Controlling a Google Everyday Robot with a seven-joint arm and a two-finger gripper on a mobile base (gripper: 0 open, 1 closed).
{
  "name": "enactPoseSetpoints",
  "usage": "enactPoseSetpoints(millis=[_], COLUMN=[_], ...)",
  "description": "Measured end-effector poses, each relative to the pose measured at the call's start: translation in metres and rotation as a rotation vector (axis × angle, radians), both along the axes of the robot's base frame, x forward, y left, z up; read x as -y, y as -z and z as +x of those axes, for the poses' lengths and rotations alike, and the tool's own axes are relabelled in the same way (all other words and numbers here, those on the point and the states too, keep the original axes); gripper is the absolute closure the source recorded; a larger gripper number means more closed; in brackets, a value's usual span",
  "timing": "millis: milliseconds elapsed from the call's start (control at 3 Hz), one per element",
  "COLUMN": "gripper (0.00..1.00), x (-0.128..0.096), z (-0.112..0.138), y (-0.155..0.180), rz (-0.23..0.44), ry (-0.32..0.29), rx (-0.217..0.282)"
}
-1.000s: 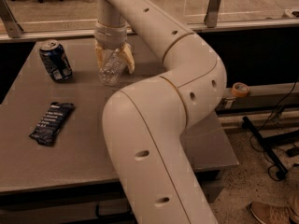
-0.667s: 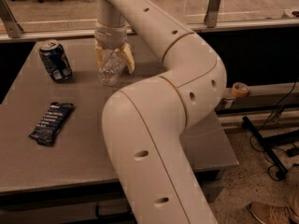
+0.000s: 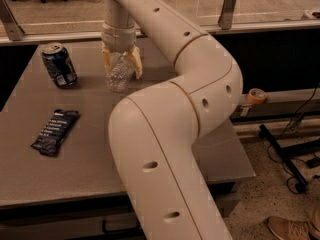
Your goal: Place water bottle upright
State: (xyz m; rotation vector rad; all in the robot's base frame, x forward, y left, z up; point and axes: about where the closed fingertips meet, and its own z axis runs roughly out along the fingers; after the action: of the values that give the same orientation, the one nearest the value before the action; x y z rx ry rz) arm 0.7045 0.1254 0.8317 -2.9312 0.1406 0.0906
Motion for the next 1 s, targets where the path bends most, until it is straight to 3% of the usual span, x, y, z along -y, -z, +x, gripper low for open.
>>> enactPoseSetpoints(millis=[1000], gripper=[0.66], x=[0.0016], z=[0.0], y=[-0.0024], rz=[-0.001], ry=[0.003], rx=[0.001])
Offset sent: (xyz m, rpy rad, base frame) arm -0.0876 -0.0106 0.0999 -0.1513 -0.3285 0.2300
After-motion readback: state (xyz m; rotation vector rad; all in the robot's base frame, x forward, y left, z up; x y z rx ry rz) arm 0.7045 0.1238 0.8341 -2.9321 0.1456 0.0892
